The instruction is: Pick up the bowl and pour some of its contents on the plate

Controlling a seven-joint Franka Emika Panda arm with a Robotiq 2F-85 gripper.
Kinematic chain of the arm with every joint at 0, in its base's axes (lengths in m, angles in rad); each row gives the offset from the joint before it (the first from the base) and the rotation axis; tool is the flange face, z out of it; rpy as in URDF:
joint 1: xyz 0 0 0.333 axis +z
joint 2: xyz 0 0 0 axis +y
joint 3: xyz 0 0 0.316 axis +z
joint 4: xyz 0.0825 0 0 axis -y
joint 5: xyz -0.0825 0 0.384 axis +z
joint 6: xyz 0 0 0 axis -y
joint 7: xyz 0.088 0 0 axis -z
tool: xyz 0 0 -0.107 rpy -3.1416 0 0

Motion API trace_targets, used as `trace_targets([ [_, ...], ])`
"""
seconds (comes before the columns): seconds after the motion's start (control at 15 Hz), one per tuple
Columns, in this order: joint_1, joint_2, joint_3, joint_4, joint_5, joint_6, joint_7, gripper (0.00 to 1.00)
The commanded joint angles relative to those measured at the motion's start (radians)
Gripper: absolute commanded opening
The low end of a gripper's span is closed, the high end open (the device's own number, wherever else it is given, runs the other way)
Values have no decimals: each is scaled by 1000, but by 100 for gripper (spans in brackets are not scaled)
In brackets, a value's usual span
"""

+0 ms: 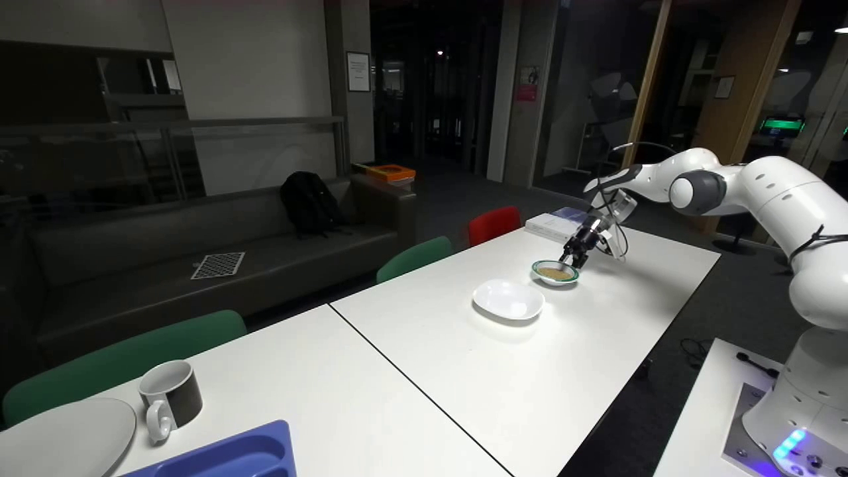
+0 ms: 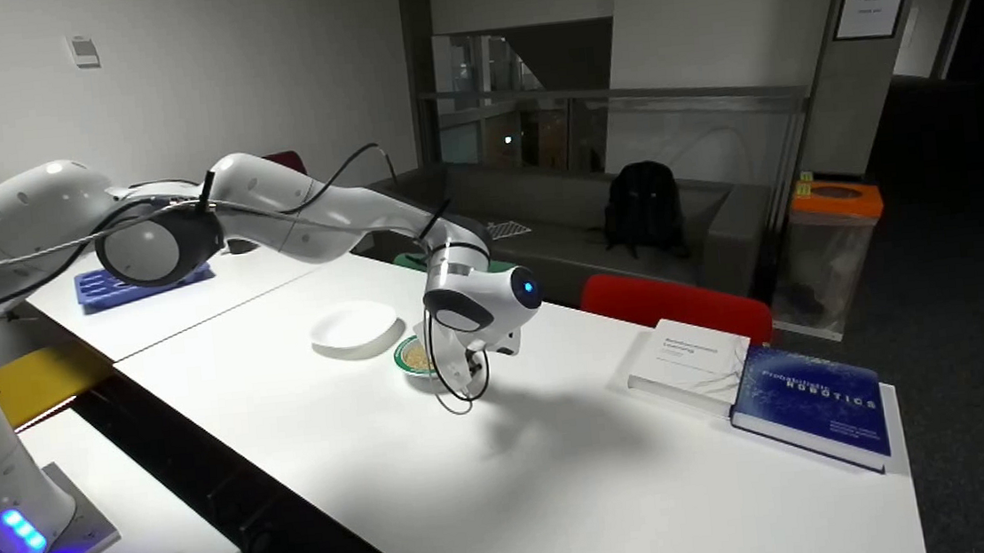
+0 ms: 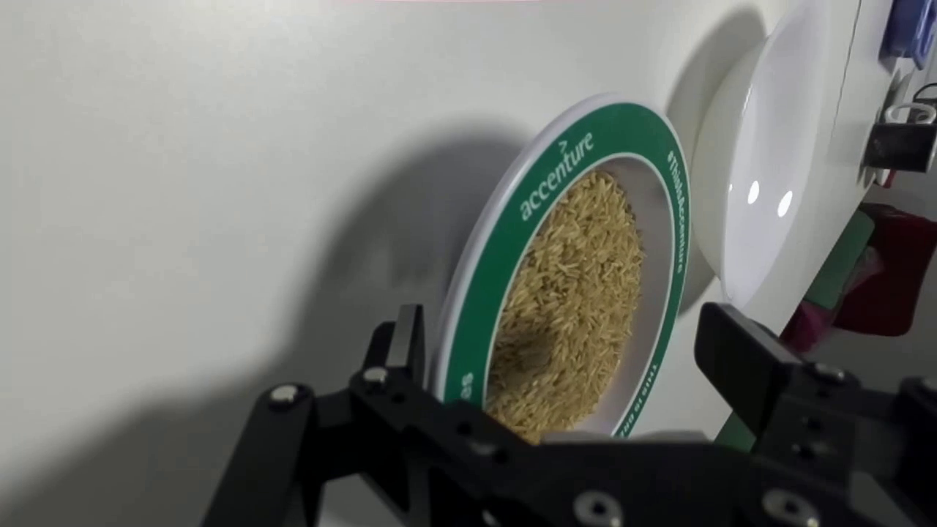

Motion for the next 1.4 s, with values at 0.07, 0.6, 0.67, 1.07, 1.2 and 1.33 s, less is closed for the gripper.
trace_targets([
  [0.07,0,22,1,49,-19,-44,-2,100],
  [0.6,6,22,0,53,-28,-46,0,35],
  [0.67,6,22,0,54,-29,-47,0,27],
  [1.07,6,23,1,55,-36,-47,0,4],
  [1.2,6,25,1,59,-37,-50,1,4],
  [1.33,9,23,-2,58,-42,-55,11,4],
])
